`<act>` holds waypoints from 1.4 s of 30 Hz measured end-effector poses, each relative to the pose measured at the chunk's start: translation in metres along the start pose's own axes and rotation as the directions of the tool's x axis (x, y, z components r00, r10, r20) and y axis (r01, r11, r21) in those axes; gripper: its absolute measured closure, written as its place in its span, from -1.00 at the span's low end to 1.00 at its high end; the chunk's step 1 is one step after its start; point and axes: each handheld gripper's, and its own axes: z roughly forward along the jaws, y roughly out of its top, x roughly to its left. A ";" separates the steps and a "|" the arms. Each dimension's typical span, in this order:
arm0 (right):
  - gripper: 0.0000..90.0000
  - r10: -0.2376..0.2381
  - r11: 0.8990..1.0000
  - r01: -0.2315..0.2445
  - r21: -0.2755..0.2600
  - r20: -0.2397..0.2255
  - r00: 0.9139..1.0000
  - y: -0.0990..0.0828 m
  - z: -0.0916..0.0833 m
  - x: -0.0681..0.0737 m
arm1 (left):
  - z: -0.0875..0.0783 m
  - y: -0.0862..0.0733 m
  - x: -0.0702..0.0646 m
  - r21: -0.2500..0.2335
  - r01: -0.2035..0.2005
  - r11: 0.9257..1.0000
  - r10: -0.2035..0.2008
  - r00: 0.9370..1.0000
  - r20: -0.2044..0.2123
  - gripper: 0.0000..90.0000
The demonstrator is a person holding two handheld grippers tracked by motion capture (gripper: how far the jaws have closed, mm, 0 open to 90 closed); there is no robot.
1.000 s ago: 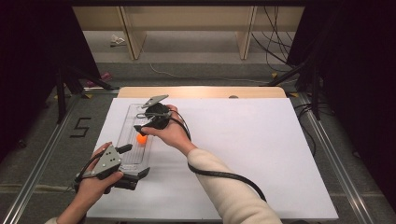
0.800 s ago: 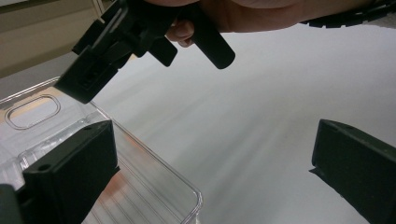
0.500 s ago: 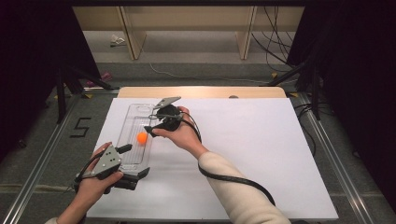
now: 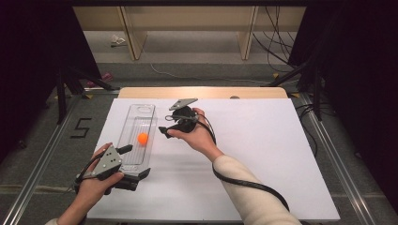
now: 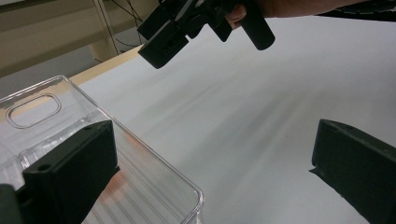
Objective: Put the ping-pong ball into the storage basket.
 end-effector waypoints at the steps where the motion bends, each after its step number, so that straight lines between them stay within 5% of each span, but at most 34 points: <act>1: -0.63 0.005 1.000 -0.005 0.001 0.000 1.000 -0.001 -0.002 -0.001 | 0.000 0.000 0.000 0.000 0.000 1.000 0.000 1.000 0.000 -1.00; 42: -0.63 0.084 0.996 -0.084 -0.016 0.046 0.995 -0.051 -0.047 -0.023 | -0.001 0.000 0.000 0.002 0.003 1.000 -0.003 1.000 -0.005 -1.00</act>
